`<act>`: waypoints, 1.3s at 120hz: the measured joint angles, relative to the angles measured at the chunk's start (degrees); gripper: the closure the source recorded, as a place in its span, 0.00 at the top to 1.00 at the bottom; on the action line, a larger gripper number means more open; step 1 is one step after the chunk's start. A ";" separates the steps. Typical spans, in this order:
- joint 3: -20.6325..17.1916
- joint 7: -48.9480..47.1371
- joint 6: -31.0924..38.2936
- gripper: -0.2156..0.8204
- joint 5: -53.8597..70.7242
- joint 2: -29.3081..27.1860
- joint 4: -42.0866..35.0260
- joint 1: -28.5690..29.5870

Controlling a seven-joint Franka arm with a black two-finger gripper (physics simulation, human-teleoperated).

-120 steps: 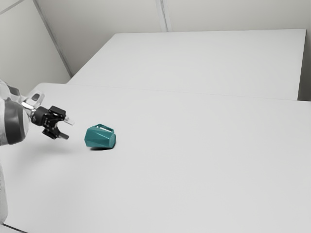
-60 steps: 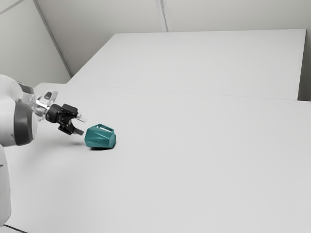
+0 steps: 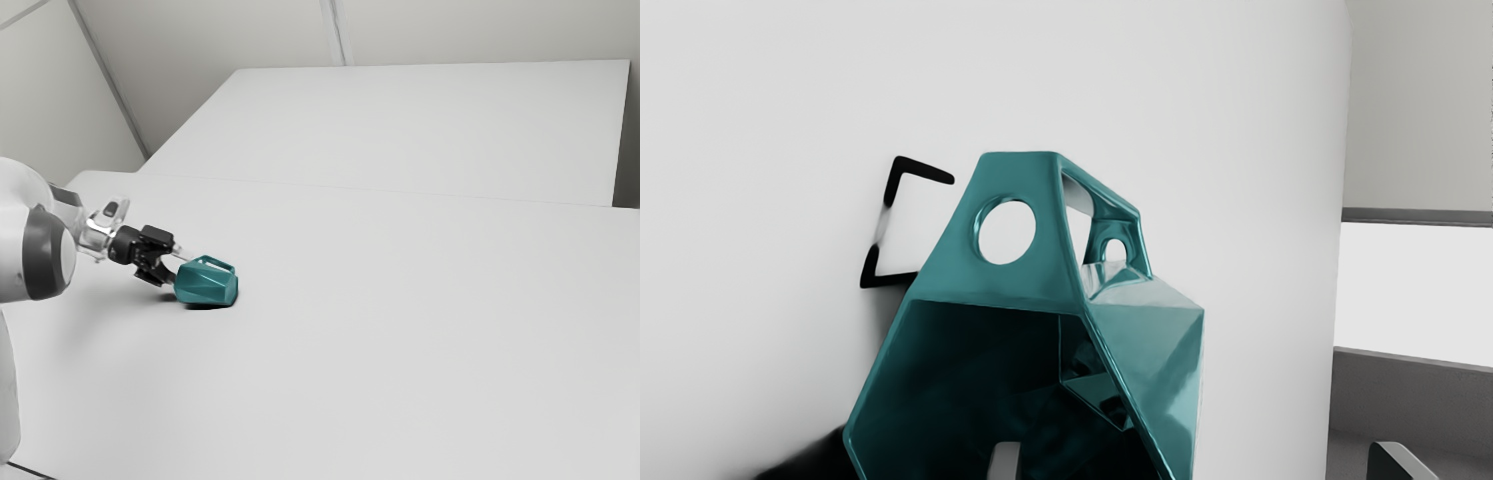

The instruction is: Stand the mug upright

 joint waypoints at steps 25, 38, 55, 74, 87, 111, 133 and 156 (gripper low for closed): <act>-0.59 0.70 0.57 0.69 -1.13 0.15 -0.98 -0.41; -0.74 0.93 0.72 0.61 -1.33 0.16 -1.02 -0.50; -1.00 1.12 0.85 0.48 -1.47 0.20 -1.02 -0.52; -1.08 1.27 0.94 0.28 -1.82 0.52 -1.02 -0.52; -1.09 1.35 0.98 0.18 -2.02 0.59 -0.95 -0.52; -1.09 1.34 1.10 0.10 -2.08 -0.03 -0.71 -0.60; -1.09 1.07 1.11 0.06 -2.47 -1.13 -0.57 -0.68; -1.09 0.20 1.28 0.05 -2.91 -3.19 -0.50 -2.14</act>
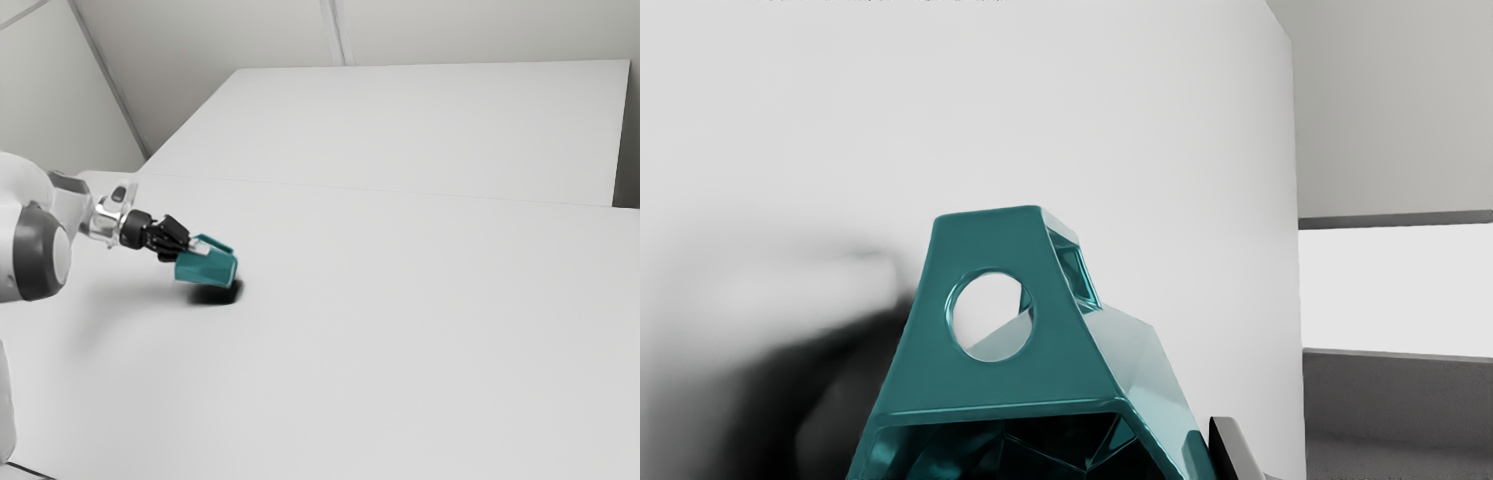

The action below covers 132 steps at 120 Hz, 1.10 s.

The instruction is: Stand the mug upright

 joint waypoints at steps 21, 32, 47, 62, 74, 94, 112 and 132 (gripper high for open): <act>0.05 -2.11 2.91 0.04 3.00 -4.09 0.00 -2.46; 0.01 -3.85 5.49 0.04 6.77 -6.05 0.00 -3.55; -0.06 -6.58 9.86 0.05 12.76 -7.28 0.00 -4.51; -2.14 -9.11 15.82 0.04 18.31 -7.26 0.17 -4.98; -4.03 -11.22 20.42 0.04 23.08 -7.03 1.06 -5.71; -5.30 -15.77 26.53 0.04 33.18 -7.92 1.92 -8.13; -7.06 -20.75 30.41 0.05 42.13 -8.65 2.23 -9.28; -10.21 -26.29 34.31 0.04 49.92 -8.60 2.54 -9.39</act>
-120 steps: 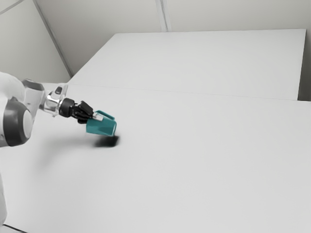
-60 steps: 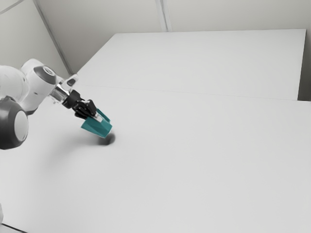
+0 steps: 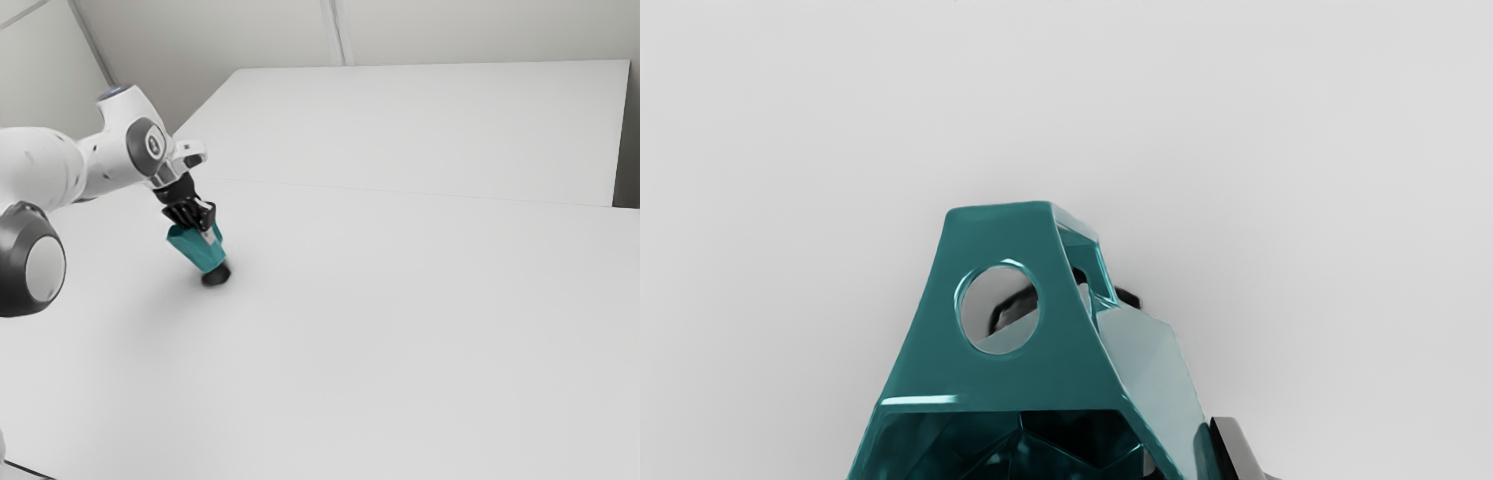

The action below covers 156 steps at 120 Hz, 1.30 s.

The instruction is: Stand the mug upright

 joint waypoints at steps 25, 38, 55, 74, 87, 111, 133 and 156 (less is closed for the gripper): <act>-3.27 -7.20 2.66 0.04 8.30 0.25 0.01 0.00; -4.66 -10.94 3.28 0.04 12.06 0.41 0.06 0.04; -5.39 -15.12 4.17 0.04 14.97 0.95 0.02 0.10; -5.44 -18.81 5.23 0.04 16.23 1.98 0.07 0.02; -5.44 -20.84 5.76 0.04 17.12 2.41 0.15 -0.06; -5.44 -23.78 6.23 0.04 18.05 3.23 0.18 -0.07; -5.53 -25.51 7.52 0.16 17.93 4.06 0.10 -0.12; -5.61 -26.31 8.04 0.51 17.47 4.06 0.10 -0.07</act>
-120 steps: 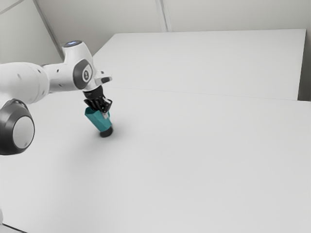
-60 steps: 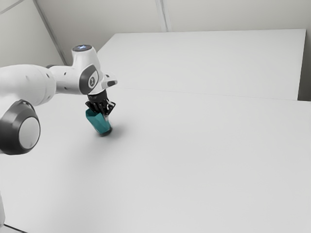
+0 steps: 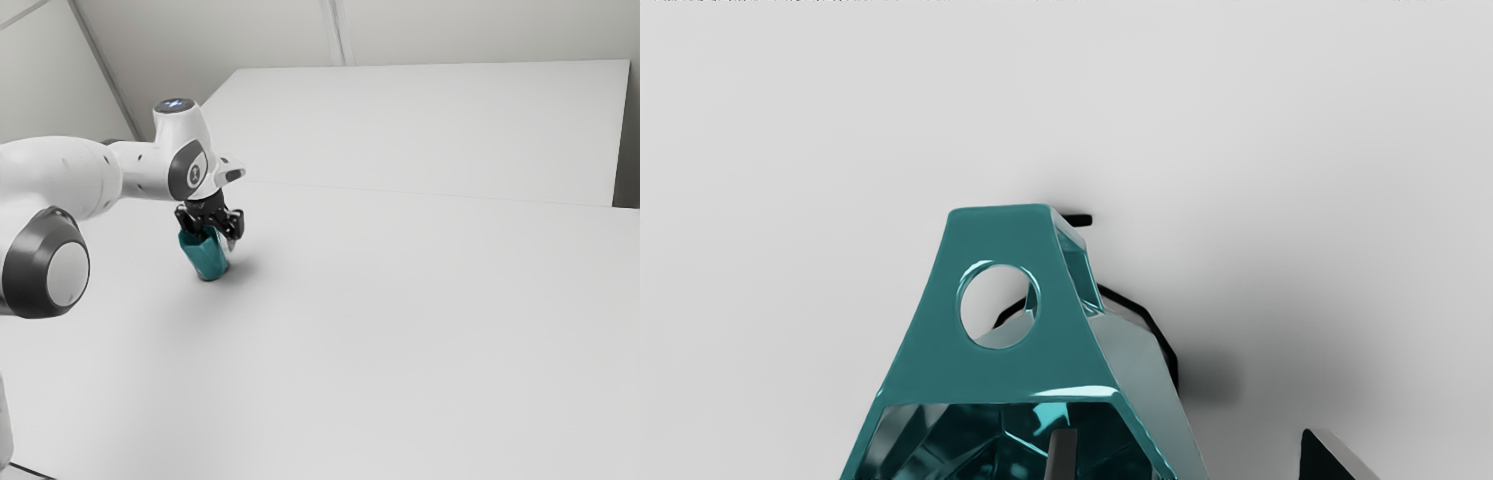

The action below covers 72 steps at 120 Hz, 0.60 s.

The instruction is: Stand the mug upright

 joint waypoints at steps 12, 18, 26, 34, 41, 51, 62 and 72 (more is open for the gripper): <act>0.00 -0.33 0.02 0.61 -0.07 -1.36 0.05 -0.55; 0.00 -0.48 -0.07 0.65 -0.09 -2.74 0.07 -1.14; 0.00 -0.67 -0.23 0.68 -0.10 -4.45 0.31 -1.58; 0.00 -0.83 -0.50 0.71 -0.12 -6.10 0.63 -1.72; -0.03 -0.95 -1.61 0.72 -0.15 -8.69 0.73 -1.70; -0.23 -1.06 -5.22 0.74 -0.18 -13.93 0.78 -1.15; -1.67 -1.10 -10.83 0.75 -0.09 -18.83 1.43 0.40; -5.18 -1.11 -17.36 0.76 0.46 -20.05 6.70 2.40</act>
